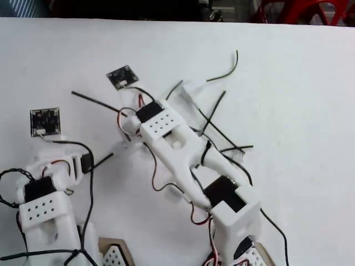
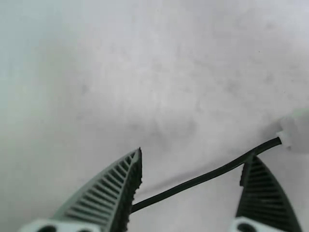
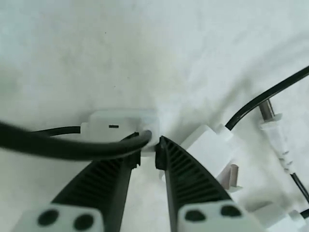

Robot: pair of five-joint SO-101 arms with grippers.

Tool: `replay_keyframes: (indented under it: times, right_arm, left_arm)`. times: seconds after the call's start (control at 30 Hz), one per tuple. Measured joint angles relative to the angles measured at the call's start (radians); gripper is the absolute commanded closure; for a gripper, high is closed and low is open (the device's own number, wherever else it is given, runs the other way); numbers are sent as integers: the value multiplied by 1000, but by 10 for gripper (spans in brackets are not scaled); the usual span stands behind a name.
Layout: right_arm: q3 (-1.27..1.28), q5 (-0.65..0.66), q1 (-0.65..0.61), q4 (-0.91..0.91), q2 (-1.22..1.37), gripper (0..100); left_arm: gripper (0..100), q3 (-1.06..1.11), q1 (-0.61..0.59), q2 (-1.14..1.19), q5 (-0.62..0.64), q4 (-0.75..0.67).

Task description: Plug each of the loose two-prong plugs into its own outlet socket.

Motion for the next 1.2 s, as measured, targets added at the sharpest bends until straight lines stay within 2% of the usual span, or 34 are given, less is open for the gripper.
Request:
replay_keyframes:
  times: [0.63,1.03,1.2]
  right_arm:
    - [81,0,-29,-2,-5,982]
    - [87,60,-49,-2,21,982]
    - [87,144,-41,-6,21,982]
  left_arm:
    - [676,0,0,0,0,0]
    - [676,0,0,0,0,0]
    - [676,0,0,0,0,0]
